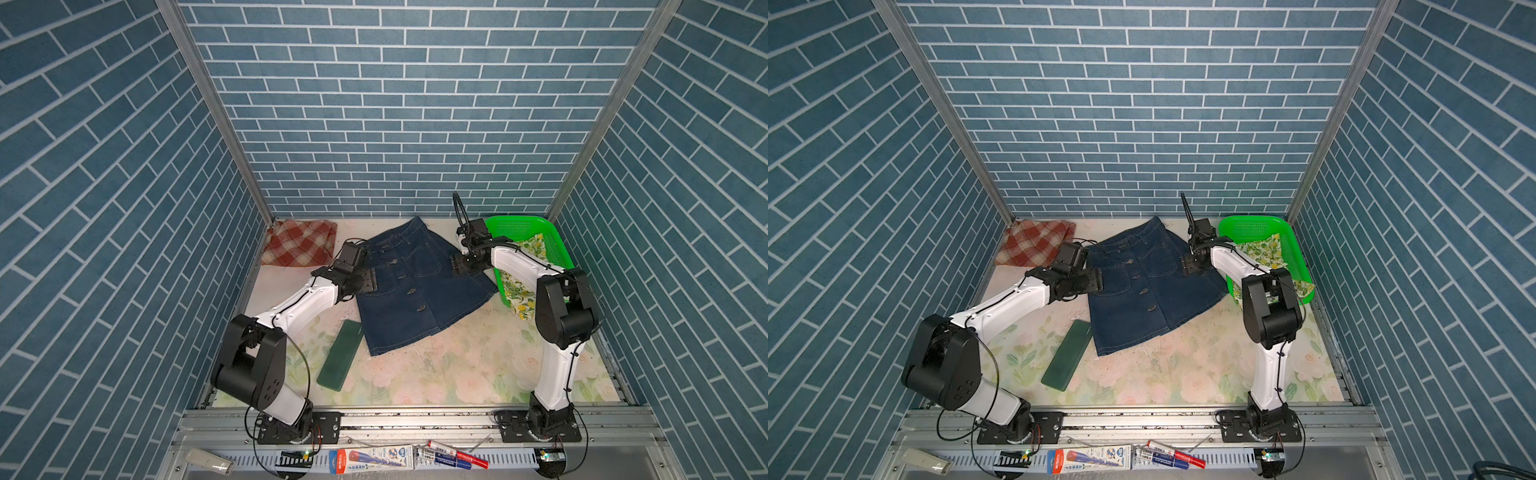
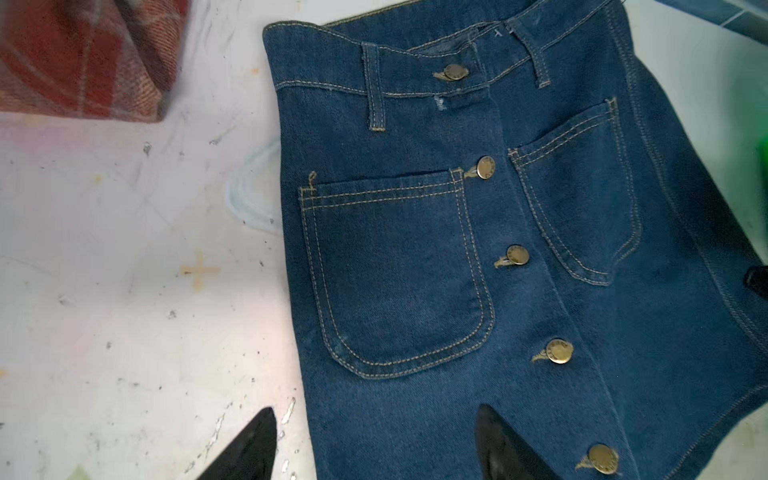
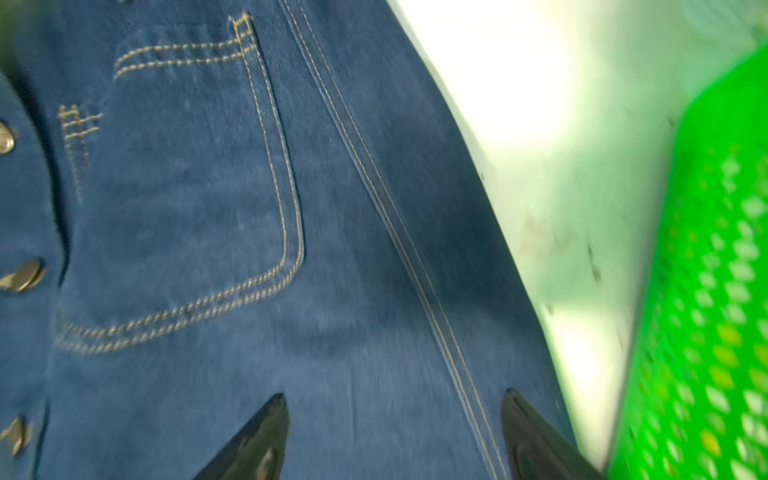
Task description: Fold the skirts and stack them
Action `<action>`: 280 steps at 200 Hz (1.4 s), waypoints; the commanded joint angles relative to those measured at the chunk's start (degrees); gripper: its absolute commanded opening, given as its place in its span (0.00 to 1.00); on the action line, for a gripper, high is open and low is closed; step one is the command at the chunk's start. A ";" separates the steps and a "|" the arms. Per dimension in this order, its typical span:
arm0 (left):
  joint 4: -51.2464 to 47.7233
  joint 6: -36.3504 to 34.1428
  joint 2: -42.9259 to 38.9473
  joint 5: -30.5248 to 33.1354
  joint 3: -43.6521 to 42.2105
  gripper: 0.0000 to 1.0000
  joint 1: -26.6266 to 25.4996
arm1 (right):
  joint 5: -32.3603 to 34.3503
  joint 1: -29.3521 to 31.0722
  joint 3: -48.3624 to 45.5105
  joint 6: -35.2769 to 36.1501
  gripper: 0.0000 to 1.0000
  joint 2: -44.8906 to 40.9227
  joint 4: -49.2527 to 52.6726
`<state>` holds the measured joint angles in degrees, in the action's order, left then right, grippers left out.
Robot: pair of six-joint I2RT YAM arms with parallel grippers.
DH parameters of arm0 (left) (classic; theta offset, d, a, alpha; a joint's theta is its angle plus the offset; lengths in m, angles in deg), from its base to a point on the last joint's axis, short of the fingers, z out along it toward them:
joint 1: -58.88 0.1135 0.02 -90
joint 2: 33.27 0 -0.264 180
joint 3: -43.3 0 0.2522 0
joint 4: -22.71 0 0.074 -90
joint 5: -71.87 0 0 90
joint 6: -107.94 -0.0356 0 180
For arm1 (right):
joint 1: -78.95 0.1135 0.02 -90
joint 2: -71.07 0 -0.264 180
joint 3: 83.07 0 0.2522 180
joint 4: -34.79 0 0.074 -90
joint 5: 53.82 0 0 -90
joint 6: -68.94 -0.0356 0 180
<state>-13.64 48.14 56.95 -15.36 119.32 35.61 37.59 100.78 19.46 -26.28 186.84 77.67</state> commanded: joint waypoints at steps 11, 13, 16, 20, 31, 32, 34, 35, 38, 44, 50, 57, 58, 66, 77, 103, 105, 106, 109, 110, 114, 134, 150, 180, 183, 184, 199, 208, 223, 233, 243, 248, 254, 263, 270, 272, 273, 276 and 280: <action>-4.40 -2.17 4.93 3.43 3.22 0.76 0.23 | -0.48 -1.55 8.11 3.86 0.79 5.20 2.60; -4.39 -2.20 5.07 3.51 3.35 0.76 0.24 | -0.58 -1.59 8.44 3.89 0.79 5.55 2.67; -4.33 -2.16 5.49 3.55 3.48 0.76 0.23 | -0.84 -1.77 9.07 3.88 0.79 6.07 2.69; -4.36 -2.08 6.08 3.52 3.76 0.76 0.30 | -1.11 -1.87 9.87 3.85 0.79 6.68 2.69; -4.52 -2.13 7.68 3.37 4.63 0.76 0.58 | -1.56 -2.20 12.38 3.89 0.78 8.59 2.93; -4.55 -2.10 7.78 3.38 4.67 0.76 0.59 | -1.62 -2.26 12.60 3.89 0.78 8.73 3.03; -4.56 -2.08 8.00 3.32 4.81 0.76 0.70 | -1.68 -2.23 13.04 3.92 0.78 9.09 3.13; -4.57 -2.07 8.16 3.27 4.89 0.76 0.73 | -1.72 -2.23 13.33 3.99 0.78 9.24 3.13; -4.57 -2.11 8.56 3.23 5.13 0.76 0.83 | -1.83 -2.23 14.03 4.15 0.78 9.45 3.25; -4.57 -2.16 9.31 3.09 5.54 0.76 1.06 | -1.84 -2.18 15.42 4.52 0.78 11.49 3.19; -4.57 -2.20 9.97 2.96 5.95 0.76 1.20 | -1.76 -2.27 16.58 4.74 0.78 12.53 3.06; -4.56 -2.16 10.63 2.69 6.35 0.75 1.47 | -1.84 -2.33 18.51 5.13 0.78 13.86 3.48; -4.52 -2.20 10.75 2.69 6.41 0.75 1.47 | -1.80 -2.37 18.79 5.17 0.78 14.13 3.57; -4.39 -2.14 11.36 2.38 6.84 0.75 1.68 | -1.85 -2.48 21.20 5.42 0.78 15.75 4.53; -4.39 -2.08 12.22 2.26 7.37 0.75 1.90 | -1.92 -2.74 24.38 5.69 0.77 17.94 5.67; -4.39 -2.27 13.61 1.98 8.22 0.74 2.30 | -2.80 -3.23 29.02 5.82 0.74 21.36 7.44; -4.39 -2.32 13.72 1.87 8.29 0.74 2.34 | -2.88 -3.27 29.12 5.83 0.74 21.46 7.37; -4.39 -2.33 13.74 1.88 8.30 0.74 2.39 | -2.89 -3.27 29.15 5.83 0.74 21.49 7.32; -4.39 -2.29 13.99 1.89 8.38 0.74 2.47 | -3.16 -3.28 29.24 5.84 0.74 21.64 7.23; -4.35 -2.27 14.01 1.85 8.39 0.73 2.50 | -3.16 -3.28 29.25 5.83 0.74 21.62 7.20; -4.37 -2.26 14.17 1.81 8.51 0.73 2.65 | -3.29 -3.32 29.46 5.81 0.73 21.84 7.10; -4.39 -2.33 15.44 1.33 9.55 0.73 3.31 | -3.68 -3.76 30.58 6.04 0.70 23.13 7.47; -4.72 -2.30 16.49 1.38 10.55 0.72 3.64 | -4.02 -4.06 31.20 6.09 0.67 24.03 7.78; -4.84 -1.41 18.68 0.26 11.90 0.71 4.95 | -6.07 -4.60 30.92 5.83 0.27 24.45 7.55; -4.71 -1.23 18.90 0.00 11.96 0.70 5.12 | -6.07 -4.59 30.79 5.83 0.22 24.45 7.45; -4.64 -1.17 18.97 -0.07 11.98 0.70 5.23 | -6.07 -4.59 30.77 5.83 0.20 24.43 7.40; -3.88 -0.38 20.02 -1.44 12.07 0.68 6.11 | -8.27 -4.53 30.72 5.83 0.02 24.05 7.35; -3.46 -0.08 20.62 -2.20 12.23 0.66 6.47 | -8.61 -4.60 30.50 5.78 0.00 23.53 7.21; -2.70 0.19 21.48 -3.13 12.40 0.60 6.97 | -8.83 -4.56 29.71 5.49 0.00 21.78 6.53; -2.22 0.32 21.85 -3.45 12.57 0.56 7.01 | -9.06 -4.60 28.92 5.26 0.00 20.35 5.85; -1.98 0.43 22.23 -3.77 12.70 0.50 7.01 | -9.21 -4.59 28.35 5.04 0.00 18.85 5.56; -1.71 0.44 22.36 -3.95 12.71 0.47 7.04 | -9.22 -4.59 28.16 4.83 0.00 18.12 5.45; -1.50 0.47 22.54 -4.24 12.70 0.45 7.05 | -9.22 -4.59 27.89 4.62 0.00 17.22 5.32; -1.17 0.60 22.73 -4.56 12.62 0.39 7.07 | -9.40 -4.60 27.46 4.39 0.00 15.90 5.07; -0.93 0.72 22.90 -4.76 12.62 0.35 7.08 | -9.74 -4.60 27.09 4.05 0.00 14.87 4.94; -0.85 0.74 22.97 -4.85 12.56 0.34 7.09 | -9.82 -4.60 26.94 3.96 0.00 14.67 4.92; -0.82 0.70 22.98 -4.86 12.55 0.33 7.05 | -9.88 -4.60 26.92 3.93 0.00 14.54 4.91; -0.73 0.80 22.99 -4.99 12.49 0.32 7.09 | -10.00 -4.60 26.69 3.85 0.00 14.08 4.77; -0.56 0.75 22.99 -5.05 12.42 0.31 7.02 | -10.17 -4.52 26.41 3.67 0.00 13.50 4.64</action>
<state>-15.33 48.49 79.02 -19.17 130.79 42.56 29.35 96.19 47.68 -21.73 207.82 83.75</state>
